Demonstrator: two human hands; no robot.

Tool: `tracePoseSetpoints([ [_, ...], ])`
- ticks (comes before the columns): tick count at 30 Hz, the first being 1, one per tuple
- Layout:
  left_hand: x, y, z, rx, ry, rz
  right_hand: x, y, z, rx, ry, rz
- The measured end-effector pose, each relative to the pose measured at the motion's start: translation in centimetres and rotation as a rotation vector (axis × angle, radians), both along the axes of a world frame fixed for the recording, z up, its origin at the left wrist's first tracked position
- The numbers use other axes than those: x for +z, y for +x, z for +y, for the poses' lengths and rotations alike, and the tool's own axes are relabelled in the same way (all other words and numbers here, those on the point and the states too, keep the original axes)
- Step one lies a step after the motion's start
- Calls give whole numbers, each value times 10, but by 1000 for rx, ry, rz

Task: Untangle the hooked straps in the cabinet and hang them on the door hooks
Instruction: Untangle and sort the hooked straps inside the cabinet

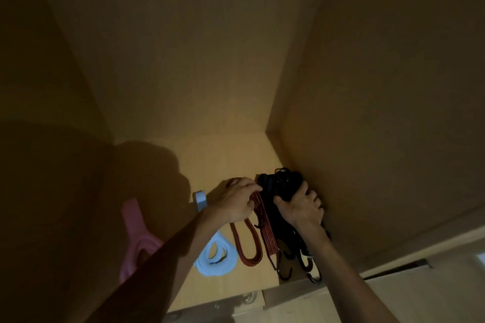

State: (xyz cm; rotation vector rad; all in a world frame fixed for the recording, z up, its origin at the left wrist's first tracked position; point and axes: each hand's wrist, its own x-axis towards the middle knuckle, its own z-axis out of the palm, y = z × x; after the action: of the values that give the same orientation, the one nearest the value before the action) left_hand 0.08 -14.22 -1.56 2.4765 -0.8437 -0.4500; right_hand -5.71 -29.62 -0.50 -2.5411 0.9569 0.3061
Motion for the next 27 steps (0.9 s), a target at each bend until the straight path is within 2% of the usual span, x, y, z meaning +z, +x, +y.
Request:
tracePoseSetpoints([
  [5, -24, -5, -25, -99, 179, -15, -14, 7, -1, 52, -73, 107],
  [7, -28, -4, -26, -96, 207, -77, -17, 9, -4, 64, -69, 135],
  [11, -30, -1, -15, -35, 217, -164, -23, 10, -1, 102, -2, 172],
  [16, -38, 1, 1, 7, 174, -260, -31, 14, 10, 200, -51, 237],
  [18, -37, 0, 2, -5, 189, -244, -32, 17, 14, 208, -71, 215],
  [24, -40, 1, 6, -5, 134, -237, -35, 13, 0, 201, -64, -86],
  [27, -38, 0, 5, -18, 132, -234, -33, 7, -10, 203, -74, 8],
])
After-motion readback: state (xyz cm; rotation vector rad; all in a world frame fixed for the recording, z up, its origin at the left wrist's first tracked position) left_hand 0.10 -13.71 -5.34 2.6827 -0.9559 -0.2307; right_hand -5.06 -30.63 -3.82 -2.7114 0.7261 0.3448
